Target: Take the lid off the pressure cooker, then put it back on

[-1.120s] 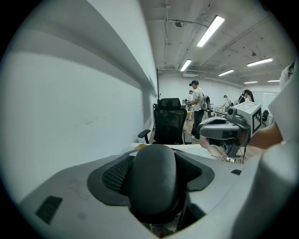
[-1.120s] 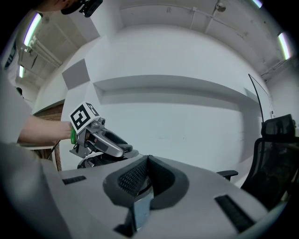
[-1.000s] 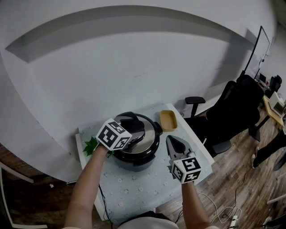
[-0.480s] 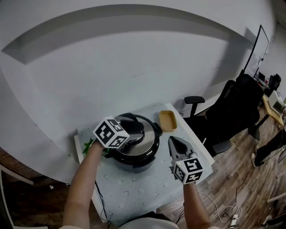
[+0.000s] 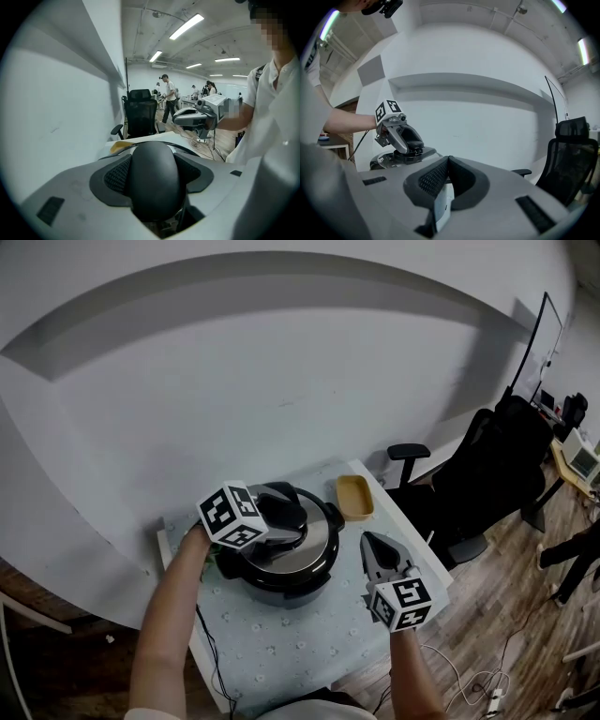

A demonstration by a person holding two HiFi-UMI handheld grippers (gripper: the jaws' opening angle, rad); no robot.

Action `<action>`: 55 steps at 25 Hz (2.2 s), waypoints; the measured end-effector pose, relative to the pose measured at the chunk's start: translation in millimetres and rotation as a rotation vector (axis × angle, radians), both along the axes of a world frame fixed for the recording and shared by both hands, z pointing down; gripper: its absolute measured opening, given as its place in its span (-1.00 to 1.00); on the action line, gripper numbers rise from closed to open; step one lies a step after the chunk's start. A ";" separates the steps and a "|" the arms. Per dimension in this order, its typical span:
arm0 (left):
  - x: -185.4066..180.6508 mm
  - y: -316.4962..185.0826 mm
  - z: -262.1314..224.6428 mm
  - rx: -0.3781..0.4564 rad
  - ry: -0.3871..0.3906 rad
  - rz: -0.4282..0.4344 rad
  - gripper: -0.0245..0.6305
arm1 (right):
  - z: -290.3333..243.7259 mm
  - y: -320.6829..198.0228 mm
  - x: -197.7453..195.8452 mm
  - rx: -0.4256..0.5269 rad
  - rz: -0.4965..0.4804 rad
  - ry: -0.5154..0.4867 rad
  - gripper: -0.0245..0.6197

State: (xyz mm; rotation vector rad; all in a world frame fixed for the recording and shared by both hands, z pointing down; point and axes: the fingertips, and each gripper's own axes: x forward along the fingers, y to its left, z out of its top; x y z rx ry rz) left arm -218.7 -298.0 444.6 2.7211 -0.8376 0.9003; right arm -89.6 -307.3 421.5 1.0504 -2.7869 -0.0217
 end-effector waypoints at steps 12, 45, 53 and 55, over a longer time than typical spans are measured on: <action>6.8 10.1 -0.9 -0.010 0.042 0.298 -0.07 | 3.5 0.8 24.9 -0.003 0.093 0.025 -0.92; 3.2 6.6 -30.6 0.027 0.072 0.286 -0.09 | -3.4 5.8 18.2 0.012 0.098 0.029 -0.92; 4.6 12.0 -65.8 0.077 0.049 0.257 -0.09 | -11.0 10.2 17.1 0.027 0.081 0.012 -0.92; 6.2 14.0 -74.6 0.087 0.046 0.247 -0.09 | -14.6 12.2 18.7 0.033 0.080 0.007 -0.92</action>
